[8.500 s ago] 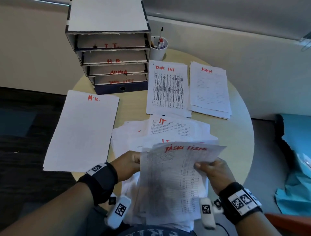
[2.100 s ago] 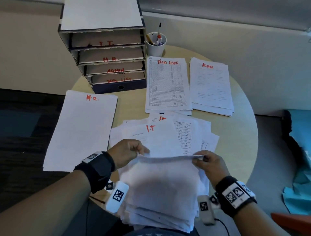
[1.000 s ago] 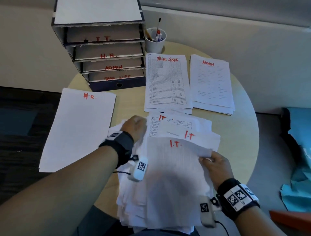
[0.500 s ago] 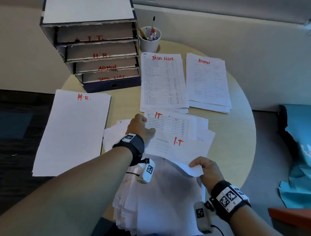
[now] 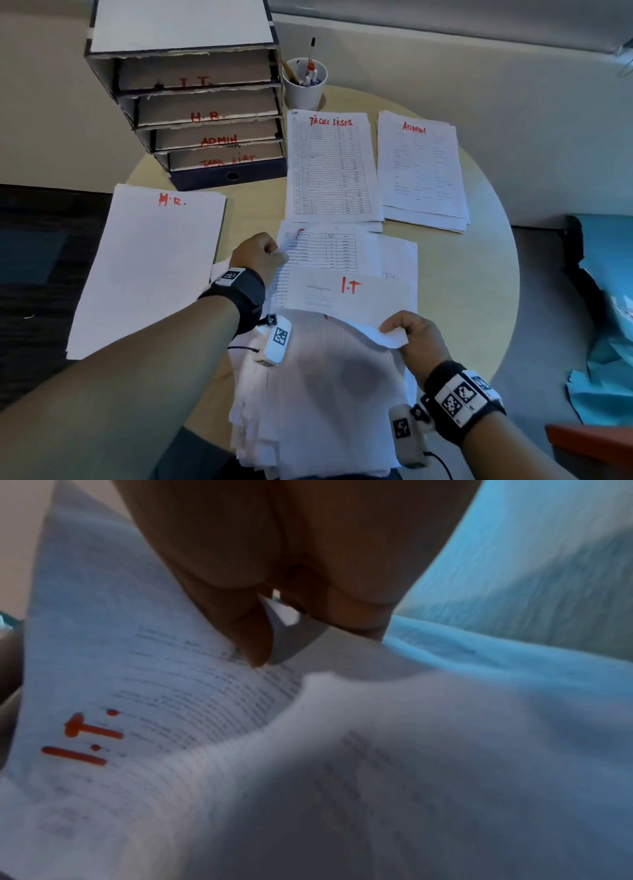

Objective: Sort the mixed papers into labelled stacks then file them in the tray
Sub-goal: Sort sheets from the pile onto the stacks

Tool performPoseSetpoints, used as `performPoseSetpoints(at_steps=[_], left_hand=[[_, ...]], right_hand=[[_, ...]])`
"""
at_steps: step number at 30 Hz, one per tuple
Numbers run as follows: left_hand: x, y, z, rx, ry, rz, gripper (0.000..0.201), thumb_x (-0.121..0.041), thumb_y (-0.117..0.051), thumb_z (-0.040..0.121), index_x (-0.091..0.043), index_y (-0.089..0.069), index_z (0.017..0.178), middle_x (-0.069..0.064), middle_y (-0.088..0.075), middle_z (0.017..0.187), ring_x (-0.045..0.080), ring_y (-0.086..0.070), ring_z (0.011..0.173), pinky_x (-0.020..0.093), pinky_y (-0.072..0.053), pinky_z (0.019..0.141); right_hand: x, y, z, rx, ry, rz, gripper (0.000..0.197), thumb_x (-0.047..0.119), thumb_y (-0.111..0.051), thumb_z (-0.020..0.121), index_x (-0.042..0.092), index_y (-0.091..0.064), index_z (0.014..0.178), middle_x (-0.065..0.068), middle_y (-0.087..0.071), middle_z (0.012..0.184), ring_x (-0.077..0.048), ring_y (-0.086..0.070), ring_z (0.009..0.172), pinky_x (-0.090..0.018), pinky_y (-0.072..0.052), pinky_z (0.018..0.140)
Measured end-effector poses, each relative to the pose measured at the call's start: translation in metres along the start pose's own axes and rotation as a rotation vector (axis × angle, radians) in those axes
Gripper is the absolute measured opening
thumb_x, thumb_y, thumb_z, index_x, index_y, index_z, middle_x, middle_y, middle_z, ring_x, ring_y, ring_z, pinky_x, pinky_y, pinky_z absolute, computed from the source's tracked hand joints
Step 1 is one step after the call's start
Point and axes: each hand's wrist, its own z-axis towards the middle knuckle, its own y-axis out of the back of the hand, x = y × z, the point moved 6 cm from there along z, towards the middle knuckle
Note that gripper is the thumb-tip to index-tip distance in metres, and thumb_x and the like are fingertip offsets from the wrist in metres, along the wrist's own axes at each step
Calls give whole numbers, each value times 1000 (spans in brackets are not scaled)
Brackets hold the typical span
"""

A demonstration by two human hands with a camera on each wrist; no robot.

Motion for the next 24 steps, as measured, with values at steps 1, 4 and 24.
performPoseSetpoints(at_steps=[1,4,24], left_hand=[[0,4,-2,-7,-23,-10,33,-22,-74,81,-20,-46,63,-5,-47,63,16,-42,60,25,-31,53],[-2,13,-8,-11,-108,-7,37,-22,-75,84,-17,-49,57,-3,-47,64,17,-42,61,25,-28,53],[5,4,-42,152,51,-74,21,-18,-56,86,-21,-64,104,0,-64,114,18,-59,99,28,-47,88]], right_hand=[[-2,5,-1,-36,3,27,45,-21,-49,73,18,-69,62,-8,-72,77,-22,-62,71,-30,-50,57],[-5,15,-6,-112,27,86,43,-21,-52,72,17,-70,63,-3,-71,72,-20,-62,69,-29,-50,58],[-11,30,-5,-111,55,334,21,-14,-72,75,7,-74,74,-10,-73,99,-30,-66,91,-36,-50,78]])
